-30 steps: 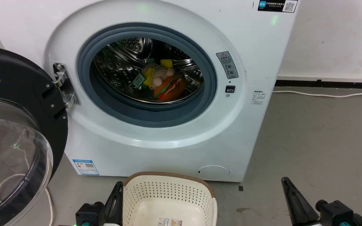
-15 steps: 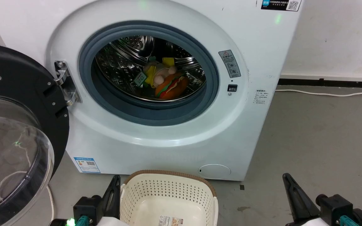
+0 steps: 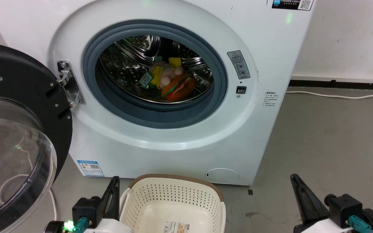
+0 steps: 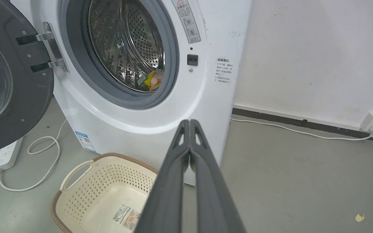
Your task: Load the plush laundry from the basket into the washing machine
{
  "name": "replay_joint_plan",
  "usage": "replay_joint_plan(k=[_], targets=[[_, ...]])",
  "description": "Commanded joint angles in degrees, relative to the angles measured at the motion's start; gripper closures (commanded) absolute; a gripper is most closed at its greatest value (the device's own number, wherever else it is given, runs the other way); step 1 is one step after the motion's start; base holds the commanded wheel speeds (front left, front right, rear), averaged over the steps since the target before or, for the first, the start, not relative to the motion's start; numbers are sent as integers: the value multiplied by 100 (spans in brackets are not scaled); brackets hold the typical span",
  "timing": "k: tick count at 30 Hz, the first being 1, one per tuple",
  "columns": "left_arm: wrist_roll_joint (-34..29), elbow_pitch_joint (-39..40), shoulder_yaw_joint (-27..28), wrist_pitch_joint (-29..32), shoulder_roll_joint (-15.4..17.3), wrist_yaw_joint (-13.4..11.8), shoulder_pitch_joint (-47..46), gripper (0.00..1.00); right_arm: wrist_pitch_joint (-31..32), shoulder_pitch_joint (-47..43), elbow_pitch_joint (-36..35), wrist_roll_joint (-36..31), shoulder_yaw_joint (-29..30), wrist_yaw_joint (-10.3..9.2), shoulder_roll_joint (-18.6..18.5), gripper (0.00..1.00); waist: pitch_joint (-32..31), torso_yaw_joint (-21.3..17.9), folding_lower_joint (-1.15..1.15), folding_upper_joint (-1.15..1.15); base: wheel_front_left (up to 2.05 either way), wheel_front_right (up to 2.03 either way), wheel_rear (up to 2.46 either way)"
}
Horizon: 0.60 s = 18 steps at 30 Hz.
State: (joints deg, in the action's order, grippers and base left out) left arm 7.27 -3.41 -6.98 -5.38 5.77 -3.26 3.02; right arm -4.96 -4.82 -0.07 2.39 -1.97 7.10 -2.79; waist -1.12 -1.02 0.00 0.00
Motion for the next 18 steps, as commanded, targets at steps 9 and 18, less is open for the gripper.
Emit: replay_joint_plan(k=[9, 18], targets=[[-191, 110, 180, 146, -92, 98, -149, 100, 128, 181, 6, -88, 61, 28, -7, 100, 25, 23, 0, 0, 0, 0, 0], [-334, 172, 318, 250, -145, 159, -190, 100, 226, 261, 6, -128, 98, 31, -7, 100, 48, 44, 0, 0, 0, 0, 0]])
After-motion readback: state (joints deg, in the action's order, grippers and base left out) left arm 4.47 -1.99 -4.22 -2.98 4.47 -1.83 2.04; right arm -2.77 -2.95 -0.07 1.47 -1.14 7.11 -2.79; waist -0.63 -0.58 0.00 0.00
